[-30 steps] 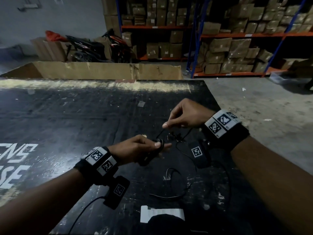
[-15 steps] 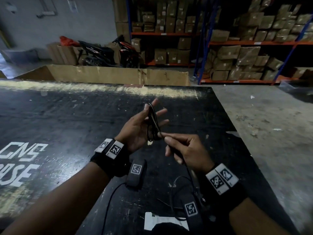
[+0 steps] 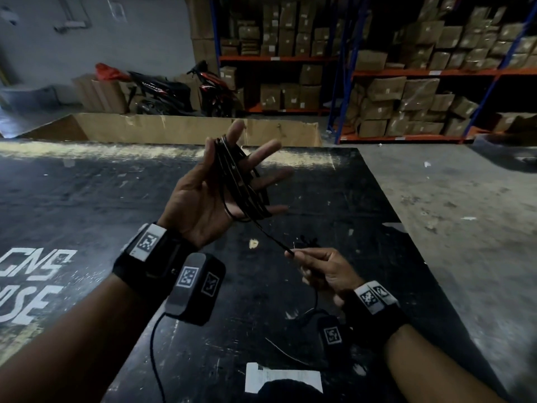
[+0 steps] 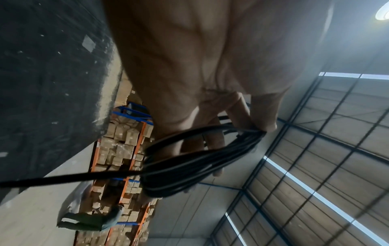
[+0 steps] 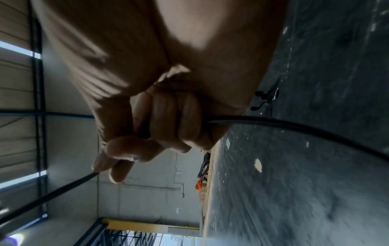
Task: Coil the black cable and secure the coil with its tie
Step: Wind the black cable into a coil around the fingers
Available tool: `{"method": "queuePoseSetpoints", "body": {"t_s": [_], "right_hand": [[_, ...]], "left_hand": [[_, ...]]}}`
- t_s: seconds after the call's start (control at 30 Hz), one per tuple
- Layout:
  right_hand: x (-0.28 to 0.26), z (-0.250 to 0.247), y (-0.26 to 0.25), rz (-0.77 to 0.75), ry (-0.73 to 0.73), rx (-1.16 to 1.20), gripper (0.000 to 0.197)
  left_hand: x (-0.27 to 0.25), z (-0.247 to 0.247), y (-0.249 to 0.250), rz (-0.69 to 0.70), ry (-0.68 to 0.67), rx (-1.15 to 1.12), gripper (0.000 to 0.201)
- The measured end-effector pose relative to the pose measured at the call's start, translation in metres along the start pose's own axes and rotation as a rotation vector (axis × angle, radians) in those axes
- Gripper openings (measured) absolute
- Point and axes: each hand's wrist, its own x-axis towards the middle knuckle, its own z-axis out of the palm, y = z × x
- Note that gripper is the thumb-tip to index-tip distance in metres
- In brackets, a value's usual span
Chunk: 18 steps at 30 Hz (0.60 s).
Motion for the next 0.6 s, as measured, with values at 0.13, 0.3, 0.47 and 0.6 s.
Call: {"method": "queuePoseSetpoints", "body": {"t_s": [0.13,0.3,0.47,0.6], "right_hand": [[0.019,-0.012,-0.016,-0.035,0.022,-0.193,0.022],[0.04,-0.011,-0.07,-0.195,0.01,-0.653,0.005],[0.031,0.028,-0.114,-0.226,-0.075,-1.037,0.013],[0.027,0.054,-0.108,-0.313,0.017,-0.977,0.005]], "left_hand": [[-0.012,0.014,-0.007,-0.171,-0.092,0.036,0.043],[-0.028,-0.005,-0.046,-0.389,0.046,0.473,0.06],[-0.033,-0.038,-0.066,-0.455,0.237,0.822,0.078],[-0.024,-0.046,-0.068,-0.304,0.46,0.81,0.084]]}}
